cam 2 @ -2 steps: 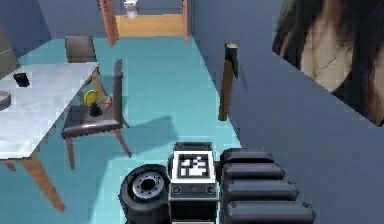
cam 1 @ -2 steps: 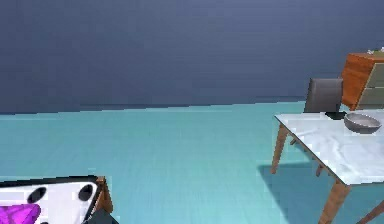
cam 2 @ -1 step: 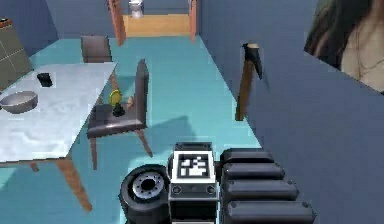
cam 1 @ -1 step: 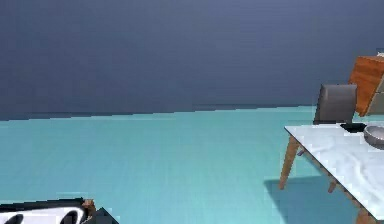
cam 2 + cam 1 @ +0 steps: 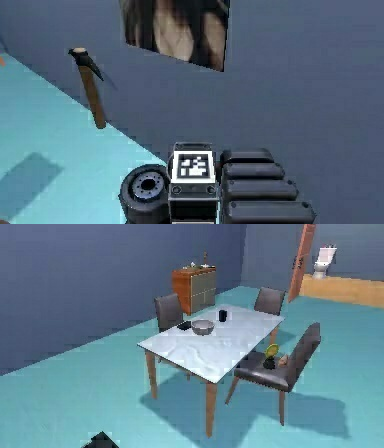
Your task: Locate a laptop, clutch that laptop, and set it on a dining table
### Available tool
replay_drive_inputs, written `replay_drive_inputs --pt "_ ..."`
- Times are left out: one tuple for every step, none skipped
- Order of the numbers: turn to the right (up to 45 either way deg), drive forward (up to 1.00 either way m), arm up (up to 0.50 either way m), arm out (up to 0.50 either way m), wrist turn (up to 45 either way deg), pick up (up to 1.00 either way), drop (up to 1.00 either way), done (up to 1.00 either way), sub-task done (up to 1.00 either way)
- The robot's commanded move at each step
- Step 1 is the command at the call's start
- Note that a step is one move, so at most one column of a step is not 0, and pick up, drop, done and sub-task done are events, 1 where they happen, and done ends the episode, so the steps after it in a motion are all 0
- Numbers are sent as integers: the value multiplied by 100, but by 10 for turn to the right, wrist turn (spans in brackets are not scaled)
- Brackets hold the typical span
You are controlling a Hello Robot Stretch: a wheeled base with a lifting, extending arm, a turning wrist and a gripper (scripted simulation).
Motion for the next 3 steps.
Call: replay_drive_inputs --pt "390 0 0 0 0 0 0 0 0" --pt "0 10 0 0 0 0 0 0 0" --pt "-450 0 0 0 0 0 0 0 0"
